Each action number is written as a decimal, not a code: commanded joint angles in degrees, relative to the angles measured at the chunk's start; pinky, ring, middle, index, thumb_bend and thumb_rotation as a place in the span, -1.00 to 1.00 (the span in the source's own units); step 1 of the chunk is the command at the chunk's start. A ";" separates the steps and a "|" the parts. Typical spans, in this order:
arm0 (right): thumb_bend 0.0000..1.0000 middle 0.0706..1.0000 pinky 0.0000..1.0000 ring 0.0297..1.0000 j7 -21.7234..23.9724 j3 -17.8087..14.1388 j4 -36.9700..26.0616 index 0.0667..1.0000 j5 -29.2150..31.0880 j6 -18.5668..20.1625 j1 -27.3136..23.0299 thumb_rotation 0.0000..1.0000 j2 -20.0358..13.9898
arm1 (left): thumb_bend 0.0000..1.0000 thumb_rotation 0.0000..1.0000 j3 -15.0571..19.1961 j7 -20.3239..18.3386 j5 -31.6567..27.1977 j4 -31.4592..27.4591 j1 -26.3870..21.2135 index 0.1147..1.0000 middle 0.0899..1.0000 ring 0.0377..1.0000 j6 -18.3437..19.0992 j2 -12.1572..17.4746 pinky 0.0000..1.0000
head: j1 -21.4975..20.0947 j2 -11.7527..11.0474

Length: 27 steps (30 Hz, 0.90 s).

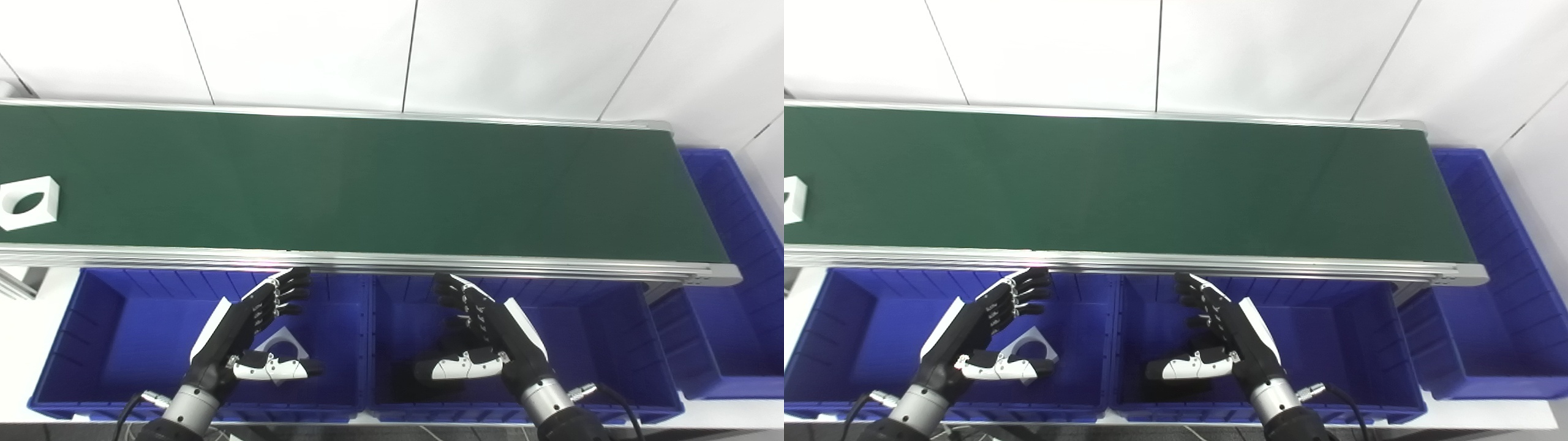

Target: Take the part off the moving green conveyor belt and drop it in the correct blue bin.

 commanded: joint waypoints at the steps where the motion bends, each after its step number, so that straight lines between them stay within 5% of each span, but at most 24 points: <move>1: 0.66 0.70 0.48 0.69 0.16 -0.45 -1.11 0.75 0.47 -1.99 -0.18 -0.89 -0.70 | 0.56 -0.73 -0.57 0.23 0.87 -0.35 -0.33 0.64 0.65 0.60 -1.92 -0.45 0.49 | 3.74 -1.39; 9: 0.59 0.76 0.54 0.76 0.88 -1.94 0.61 0.83 3.37 -5.95 0.49 -0.99 -2.98 | 0.68 -0.63 -2.23 1.64 4.59 2.17 -0.12 0.58 0.60 0.55 -4.47 -2.03 0.45 | 13.87 -7.00; 15: 0.59 0.78 0.68 0.82 0.95 -2.18 -0.11 0.87 3.47 -2.78 0.67 -1.00 -3.22 | 0.74 -0.65 -2.48 2.28 6.00 3.74 -0.67 0.55 0.59 0.53 -5.98 -2.56 0.41 | 13.67 -8.44; 27: 0.63 0.72 0.57 0.75 0.29 -1.66 1.68 0.80 1.83 -4.61 0.69 -1.00 -2.55 | 0.74 -0.71 -2.01 2.46 6.32 5.93 -0.85 0.53 0.58 0.53 -8.42 -2.74 0.40 | 12.97 -12.43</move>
